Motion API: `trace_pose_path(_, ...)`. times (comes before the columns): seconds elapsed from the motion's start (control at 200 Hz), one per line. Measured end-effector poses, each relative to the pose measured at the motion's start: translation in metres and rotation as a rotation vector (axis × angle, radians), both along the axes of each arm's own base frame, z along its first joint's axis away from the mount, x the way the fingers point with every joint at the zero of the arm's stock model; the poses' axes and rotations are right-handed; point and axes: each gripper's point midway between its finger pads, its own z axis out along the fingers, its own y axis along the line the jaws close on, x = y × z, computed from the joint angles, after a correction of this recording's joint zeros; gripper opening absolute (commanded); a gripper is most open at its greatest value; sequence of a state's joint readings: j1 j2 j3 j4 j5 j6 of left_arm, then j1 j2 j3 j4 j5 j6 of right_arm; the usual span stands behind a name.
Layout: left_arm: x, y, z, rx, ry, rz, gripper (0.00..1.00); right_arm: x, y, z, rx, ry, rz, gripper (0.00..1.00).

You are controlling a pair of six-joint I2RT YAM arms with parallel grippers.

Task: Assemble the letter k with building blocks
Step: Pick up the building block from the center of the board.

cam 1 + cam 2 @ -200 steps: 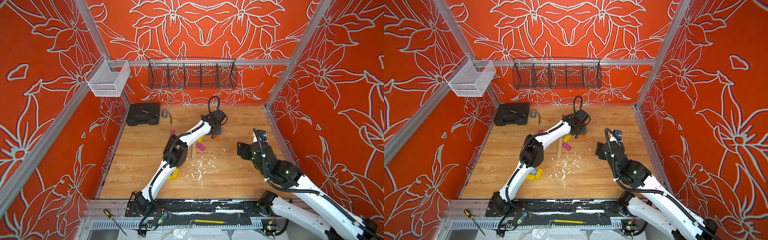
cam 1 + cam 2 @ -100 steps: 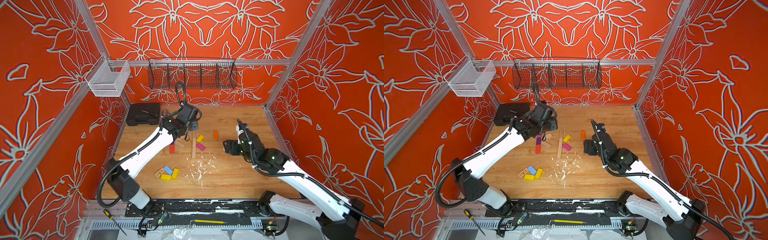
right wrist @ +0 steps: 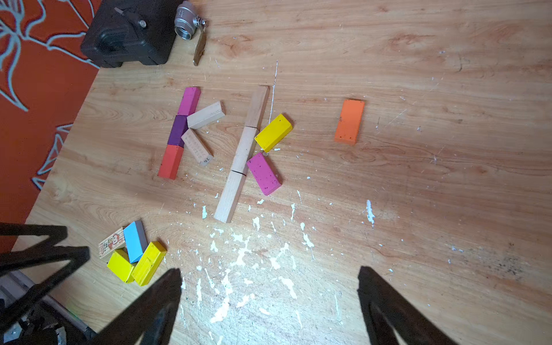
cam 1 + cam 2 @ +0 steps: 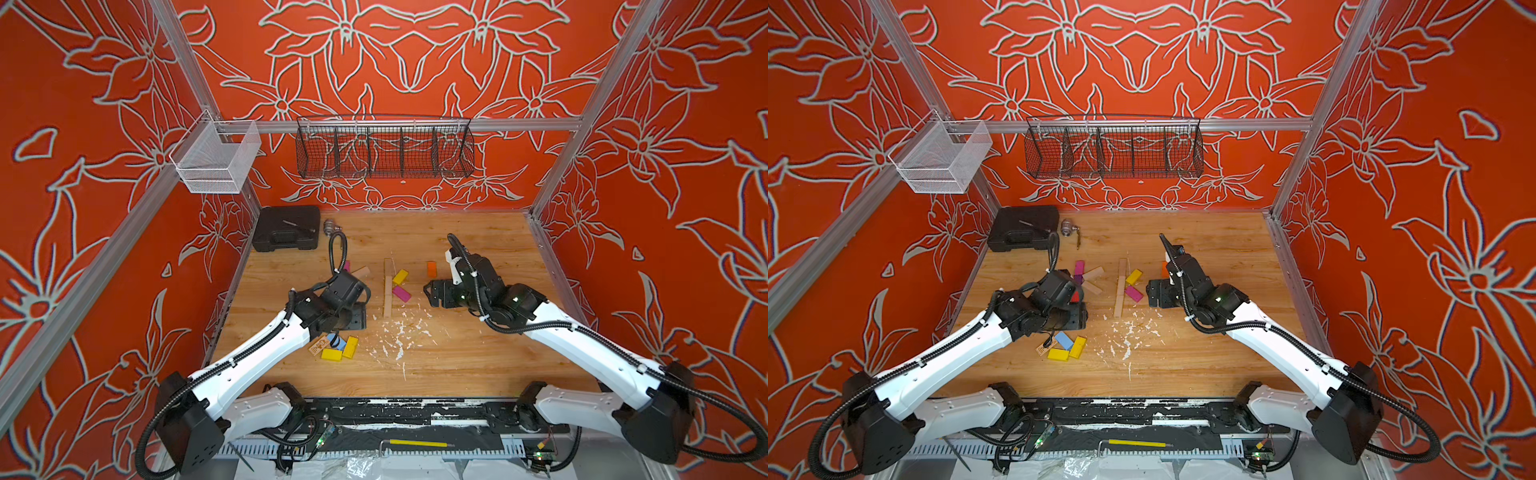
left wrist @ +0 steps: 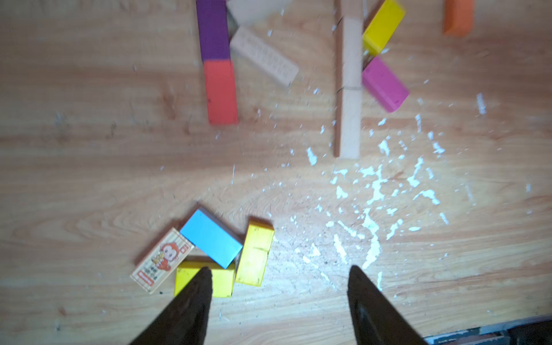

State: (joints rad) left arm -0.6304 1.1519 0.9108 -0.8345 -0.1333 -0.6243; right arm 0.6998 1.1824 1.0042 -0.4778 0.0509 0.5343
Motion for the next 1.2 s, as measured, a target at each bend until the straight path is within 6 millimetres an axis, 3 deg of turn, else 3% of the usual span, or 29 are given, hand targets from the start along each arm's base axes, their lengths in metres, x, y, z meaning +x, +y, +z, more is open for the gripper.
trace_pose_path(0.15, -0.007, 0.002, -0.026, 0.052, 0.082, -0.008, 0.84, 0.0, 0.002, -0.001, 0.003, 0.005, 0.011, 0.98)
trace_pose_path(0.586, -0.026, -0.009, -0.089, 0.13, 0.337, -0.084, 0.8, 0.0, 0.002, 0.007, 0.02, -0.02, 0.01, 0.98)
trace_pose_path(1.196, -0.037, -0.012, -0.101, 0.109, 0.372, -0.084, 0.51, 0.001, 0.002, 0.007, 0.022, -0.021, 0.006, 0.98)
